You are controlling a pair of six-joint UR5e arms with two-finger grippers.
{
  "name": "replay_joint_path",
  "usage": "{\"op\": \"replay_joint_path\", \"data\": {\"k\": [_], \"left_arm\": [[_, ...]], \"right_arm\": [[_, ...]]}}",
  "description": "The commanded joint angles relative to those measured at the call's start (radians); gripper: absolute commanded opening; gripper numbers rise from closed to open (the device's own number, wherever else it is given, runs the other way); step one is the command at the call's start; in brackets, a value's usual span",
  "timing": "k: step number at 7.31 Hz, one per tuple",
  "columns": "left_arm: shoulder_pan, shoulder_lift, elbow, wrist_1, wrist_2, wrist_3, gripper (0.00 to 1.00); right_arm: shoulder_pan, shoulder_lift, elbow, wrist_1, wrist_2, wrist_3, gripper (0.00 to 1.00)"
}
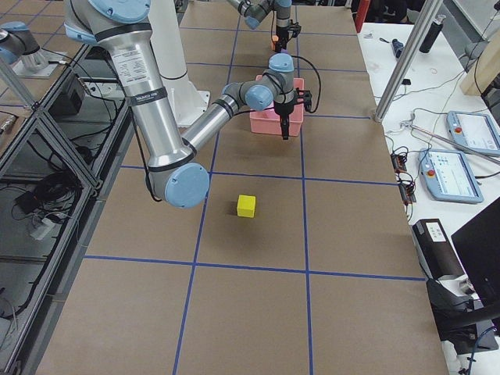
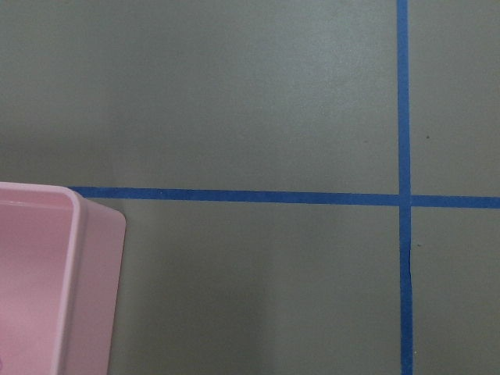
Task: Place blocks into pink bin with both arms
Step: 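Grasp the purple cube with the left gripper while the right gripper withdraws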
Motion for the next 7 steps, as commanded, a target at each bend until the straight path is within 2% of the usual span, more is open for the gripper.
{"op": "replay_joint_path", "data": {"k": [1,2,3,4,6,7], "left_arm": [[0.002,-0.011,0.005,0.001,-0.006,-0.004,0.48],[0.002,-0.013,-0.001,0.003,-0.015,-0.026,0.13],[0.0,-0.011,-0.011,0.003,-0.094,-0.092,0.0],[-0.021,-0.029,-0.017,0.001,-0.222,-0.219,0.0],[-0.041,-0.108,-0.088,0.007,-0.246,-0.531,0.0],[-0.041,-0.156,-0.13,0.039,-0.248,-0.618,0.0]], "right_arm": [[0.01,-0.012,-0.001,0.001,0.005,-0.017,0.99],[0.026,-0.037,0.006,0.005,0.02,-0.031,0.99],[0.058,-0.067,0.006,0.006,0.046,-0.072,0.99],[0.11,-0.099,0.006,0.006,0.083,-0.135,0.99],[0.26,-0.214,-0.001,0.006,0.172,-0.355,0.99],[0.33,-0.273,-0.008,0.006,0.202,-0.464,0.99]]}}
